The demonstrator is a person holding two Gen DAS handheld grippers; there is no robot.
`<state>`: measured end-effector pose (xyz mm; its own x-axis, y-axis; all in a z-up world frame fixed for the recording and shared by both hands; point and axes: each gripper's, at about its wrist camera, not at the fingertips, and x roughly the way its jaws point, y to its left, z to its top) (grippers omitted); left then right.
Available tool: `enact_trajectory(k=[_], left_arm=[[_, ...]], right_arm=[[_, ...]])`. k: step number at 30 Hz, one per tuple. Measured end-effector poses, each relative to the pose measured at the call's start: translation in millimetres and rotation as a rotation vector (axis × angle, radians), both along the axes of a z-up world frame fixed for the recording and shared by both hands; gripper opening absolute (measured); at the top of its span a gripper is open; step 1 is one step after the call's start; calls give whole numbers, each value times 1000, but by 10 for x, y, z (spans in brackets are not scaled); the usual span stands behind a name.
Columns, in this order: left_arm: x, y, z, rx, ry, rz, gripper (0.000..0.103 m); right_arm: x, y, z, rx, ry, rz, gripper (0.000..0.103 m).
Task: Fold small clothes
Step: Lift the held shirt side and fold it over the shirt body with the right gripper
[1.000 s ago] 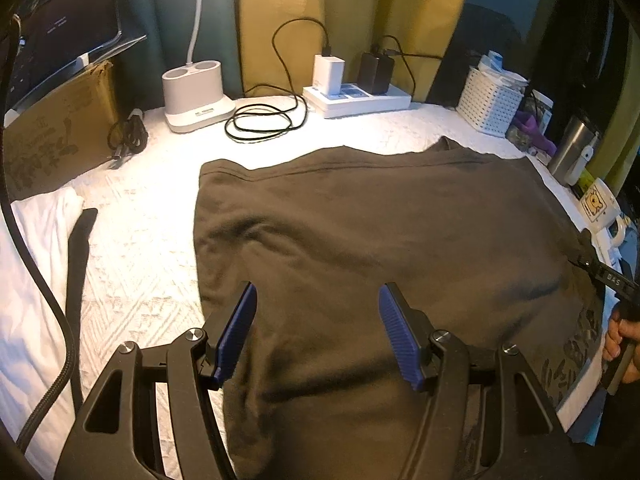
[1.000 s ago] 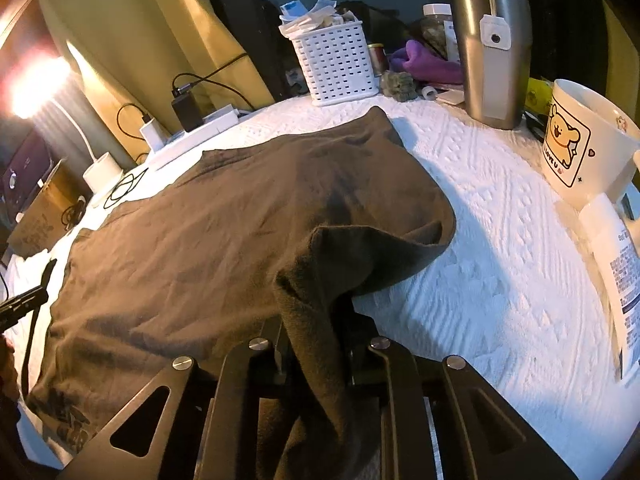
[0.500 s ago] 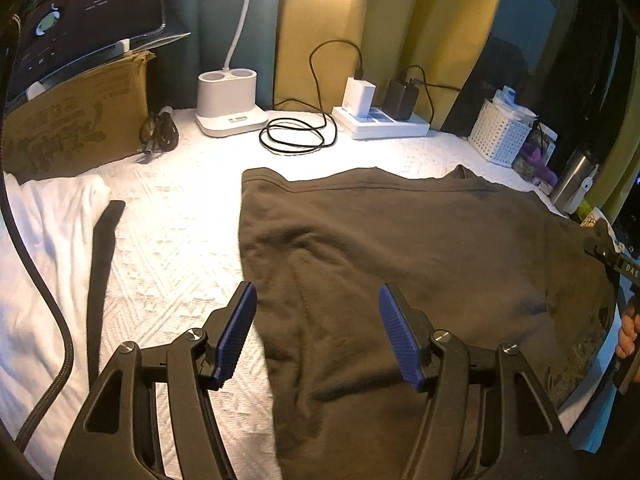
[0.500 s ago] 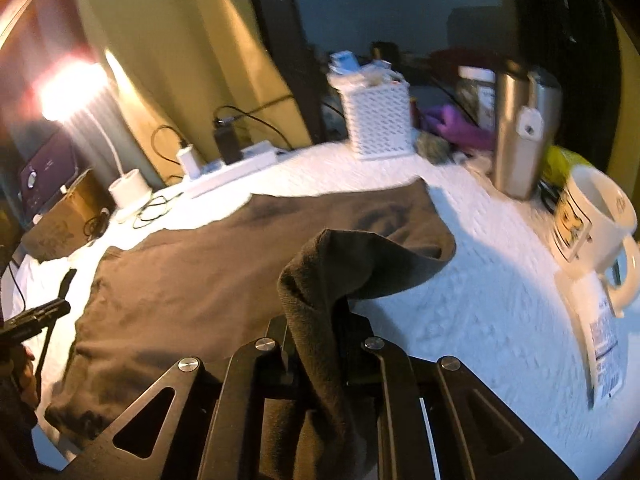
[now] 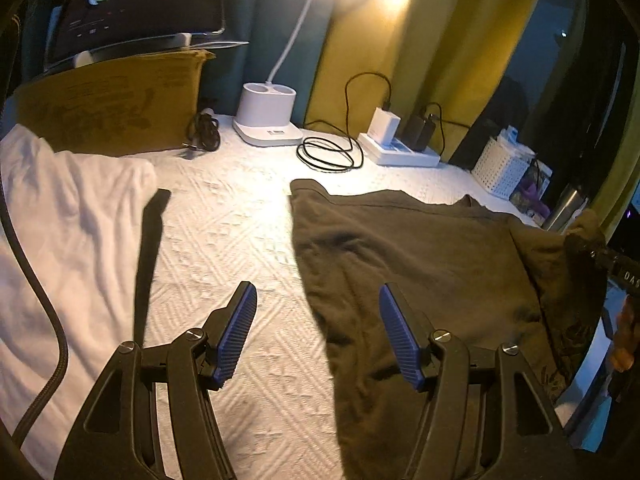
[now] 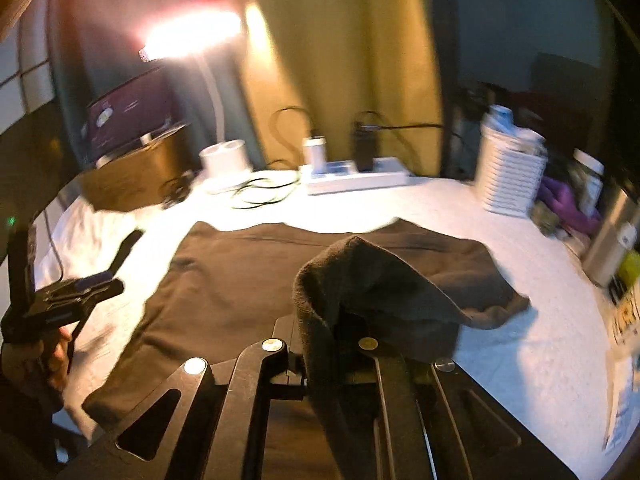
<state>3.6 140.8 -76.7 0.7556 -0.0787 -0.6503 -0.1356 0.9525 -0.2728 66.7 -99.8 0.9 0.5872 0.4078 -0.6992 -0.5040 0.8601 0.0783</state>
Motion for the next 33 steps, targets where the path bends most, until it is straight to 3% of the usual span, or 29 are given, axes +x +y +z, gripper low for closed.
enact_trajectory(k=[12, 19, 22, 29, 32, 33], left_arm=[[-306, 279, -8, -25, -31, 18, 64], [-428, 334, -51, -28, -26, 19, 64], [-467, 352, -67, -29, -21, 19, 64], [-510, 338, -57, -22, -16, 23, 64], [-524, 318, -28, -11, -19, 21, 64], [-529, 314, -14, -8, -19, 22, 64]], right_arm=[[-447, 907, -184, -29, 68, 198, 6], [-786, 1405, -565, -81, 164, 338, 6], [-857, 1508, -780, -131, 213, 355, 7], [-961, 1514, -891, -173, 229, 367, 9], [-1041, 1520, -894, -165, 240, 399, 18], [-1059, 1541, -901, -160, 246, 413, 29]])
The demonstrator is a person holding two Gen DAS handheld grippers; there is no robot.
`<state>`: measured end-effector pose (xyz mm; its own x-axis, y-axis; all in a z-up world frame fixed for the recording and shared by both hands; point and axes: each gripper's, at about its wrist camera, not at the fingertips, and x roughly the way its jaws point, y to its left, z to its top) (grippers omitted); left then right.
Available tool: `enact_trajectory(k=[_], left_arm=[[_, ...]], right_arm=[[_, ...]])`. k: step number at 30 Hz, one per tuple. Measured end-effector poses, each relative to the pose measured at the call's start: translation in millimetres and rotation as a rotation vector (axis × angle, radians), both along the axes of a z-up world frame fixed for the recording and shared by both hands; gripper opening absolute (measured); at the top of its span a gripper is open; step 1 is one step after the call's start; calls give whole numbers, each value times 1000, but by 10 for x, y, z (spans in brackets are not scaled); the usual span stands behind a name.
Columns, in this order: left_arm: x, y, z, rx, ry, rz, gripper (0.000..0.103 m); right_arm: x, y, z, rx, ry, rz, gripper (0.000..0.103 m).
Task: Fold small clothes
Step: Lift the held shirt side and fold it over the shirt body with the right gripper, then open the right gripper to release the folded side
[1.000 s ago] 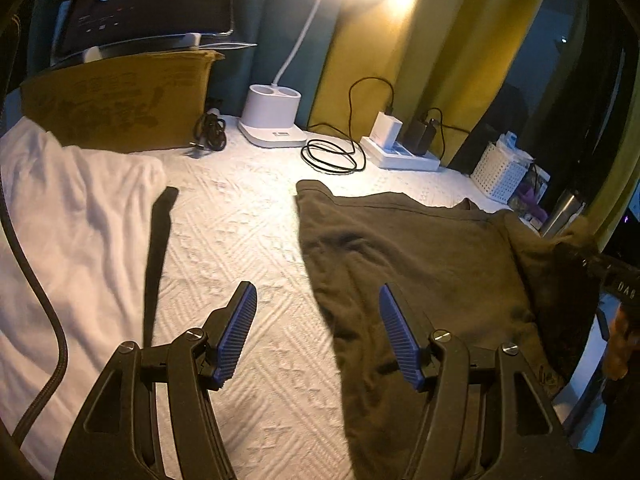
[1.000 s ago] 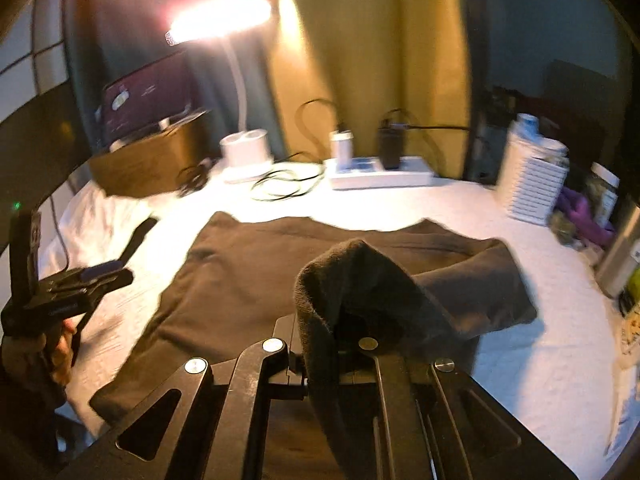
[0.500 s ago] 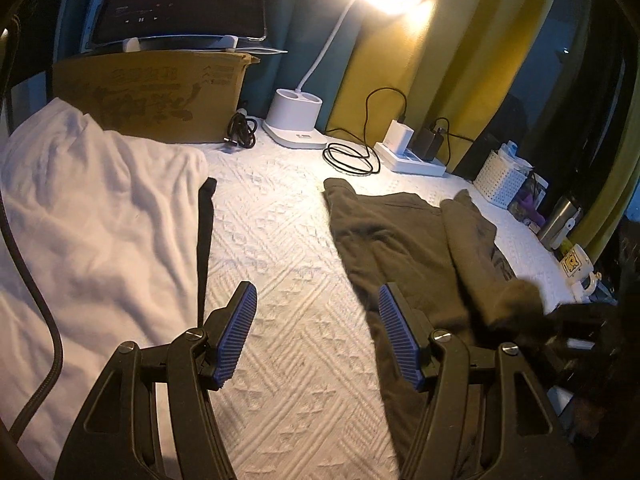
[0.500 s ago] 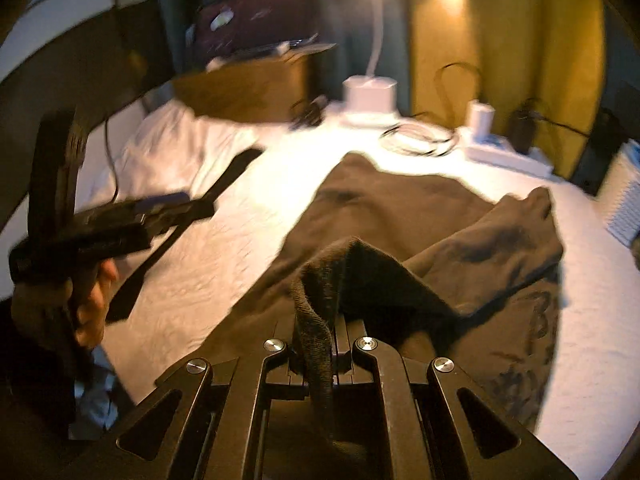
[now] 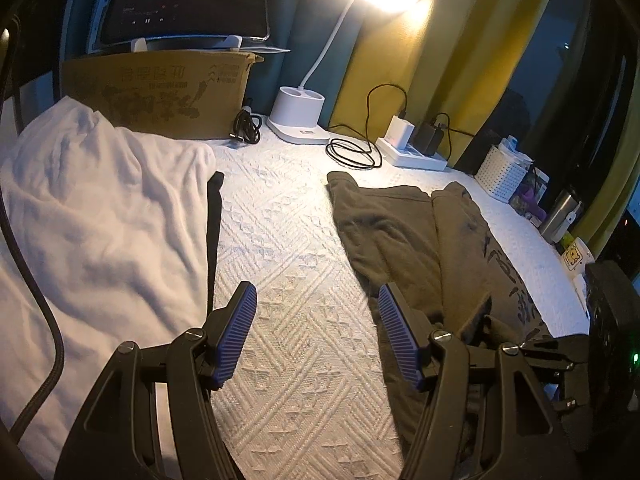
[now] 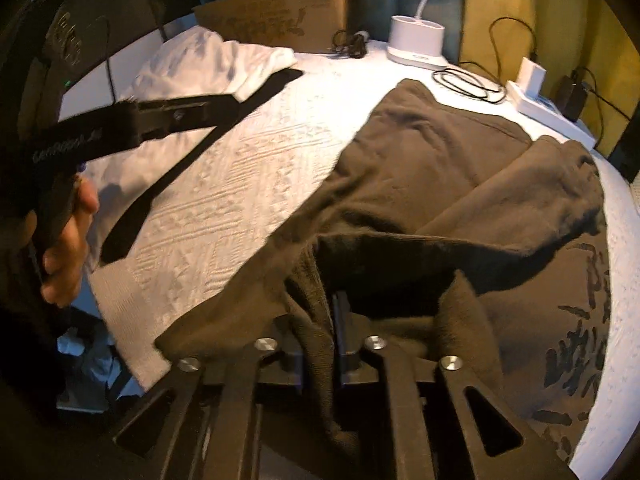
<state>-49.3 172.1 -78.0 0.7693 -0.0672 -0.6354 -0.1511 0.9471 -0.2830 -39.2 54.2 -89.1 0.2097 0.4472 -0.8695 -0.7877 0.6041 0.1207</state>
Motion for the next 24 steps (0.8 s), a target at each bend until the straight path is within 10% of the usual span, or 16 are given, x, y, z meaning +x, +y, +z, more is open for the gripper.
enact_trajectory(k=[3, 24], left_arm=[[-15, -4, 50, 14, -1, 8, 64], [465, -856, 296, 138, 48, -126, 64]], right_arm=[[-123, 35, 22, 24, 16, 57, 57], [418, -1164, 417, 171, -54, -186, 57]])
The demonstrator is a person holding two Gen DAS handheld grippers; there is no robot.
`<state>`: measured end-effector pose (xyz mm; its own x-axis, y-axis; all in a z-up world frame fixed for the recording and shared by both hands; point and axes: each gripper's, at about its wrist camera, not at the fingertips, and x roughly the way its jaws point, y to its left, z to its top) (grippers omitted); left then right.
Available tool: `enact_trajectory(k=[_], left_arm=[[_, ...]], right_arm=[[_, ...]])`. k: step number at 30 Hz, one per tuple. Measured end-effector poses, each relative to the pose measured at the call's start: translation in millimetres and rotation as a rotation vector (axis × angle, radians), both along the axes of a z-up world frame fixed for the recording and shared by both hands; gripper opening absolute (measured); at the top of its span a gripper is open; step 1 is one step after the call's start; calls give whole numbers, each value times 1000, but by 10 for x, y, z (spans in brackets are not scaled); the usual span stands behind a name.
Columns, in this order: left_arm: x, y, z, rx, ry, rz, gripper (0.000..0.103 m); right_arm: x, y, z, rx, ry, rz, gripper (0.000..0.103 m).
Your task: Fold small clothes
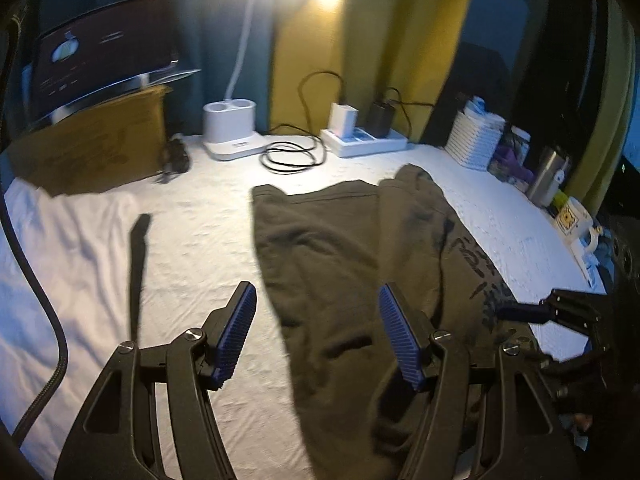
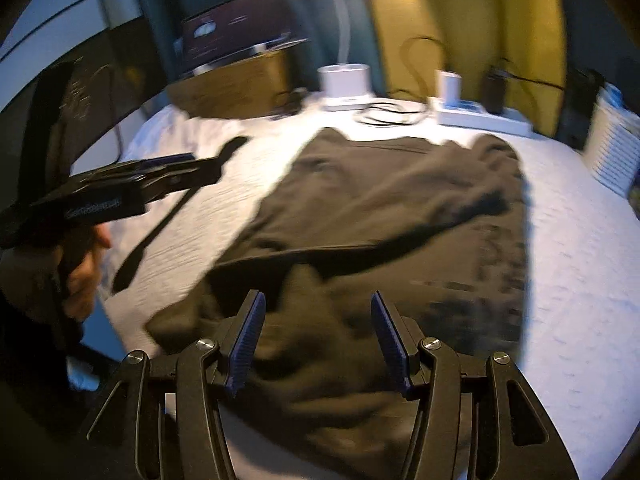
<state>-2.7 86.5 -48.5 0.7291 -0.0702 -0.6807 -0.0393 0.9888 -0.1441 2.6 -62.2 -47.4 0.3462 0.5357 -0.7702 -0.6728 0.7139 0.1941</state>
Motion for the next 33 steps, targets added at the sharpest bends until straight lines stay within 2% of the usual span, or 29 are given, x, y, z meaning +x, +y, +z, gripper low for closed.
enact_trajectory(k=[19, 33], left_arm=[[883, -961, -58, 72, 109, -150, 64], [1342, -1401, -206, 193, 176, -245, 64]], right_arm=[[978, -1094, -165, 29, 7, -202, 57], [1390, -1580, -374, 50, 42, -301, 57]])
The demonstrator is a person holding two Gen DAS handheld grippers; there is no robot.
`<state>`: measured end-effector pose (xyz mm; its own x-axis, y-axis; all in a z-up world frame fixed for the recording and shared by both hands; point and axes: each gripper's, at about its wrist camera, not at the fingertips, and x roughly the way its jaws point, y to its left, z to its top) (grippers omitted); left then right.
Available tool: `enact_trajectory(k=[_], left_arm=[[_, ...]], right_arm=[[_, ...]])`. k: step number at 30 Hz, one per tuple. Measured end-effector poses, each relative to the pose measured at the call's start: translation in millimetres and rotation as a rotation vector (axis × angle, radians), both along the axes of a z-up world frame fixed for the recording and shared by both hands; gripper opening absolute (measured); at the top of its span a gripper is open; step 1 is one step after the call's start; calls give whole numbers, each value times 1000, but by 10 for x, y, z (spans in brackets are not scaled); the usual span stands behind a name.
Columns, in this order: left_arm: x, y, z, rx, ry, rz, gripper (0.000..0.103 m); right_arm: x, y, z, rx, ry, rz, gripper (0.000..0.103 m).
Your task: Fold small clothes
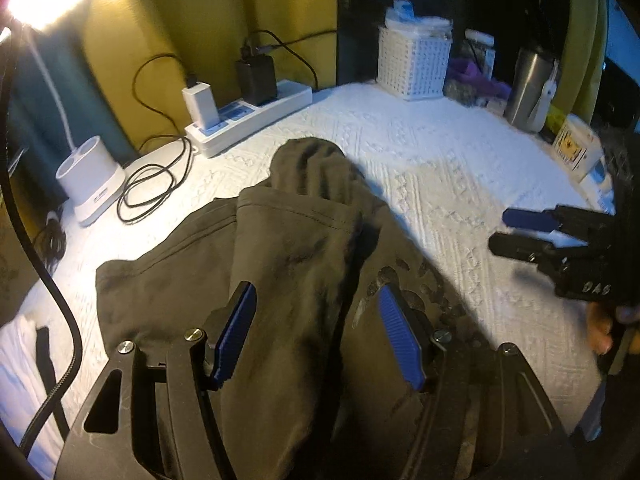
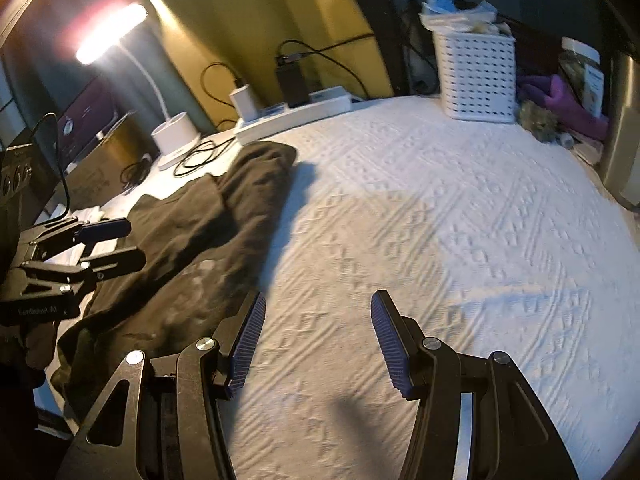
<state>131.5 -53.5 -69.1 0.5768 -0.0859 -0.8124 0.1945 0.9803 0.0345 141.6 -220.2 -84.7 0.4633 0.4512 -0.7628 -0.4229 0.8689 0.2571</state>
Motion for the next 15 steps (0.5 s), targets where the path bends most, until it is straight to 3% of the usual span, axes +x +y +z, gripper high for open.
enact_trajectory(k=[3, 7, 10, 11, 12, 15], left_arm=[[119, -79, -84, 51, 22, -16, 64], [221, -229, -231, 194, 31, -60, 64], [265, -240, -291, 222, 29, -88, 64], [271, -221, -290, 220, 21, -93, 60], [279, -194, -284, 215, 14, -94, 45], [301, -21, -226, 154, 5, -62, 26]], right_arm=[[65, -30, -40, 0, 10, -2, 57], [143, -67, -104, 10, 32, -8, 57], [176, -61, -135, 17, 48, -5, 57], [184, -54, -140, 17, 49, -3, 57], [191, -47, -142, 16, 49, -2, 57], [220, -18, -145, 10, 48, -4, 57]])
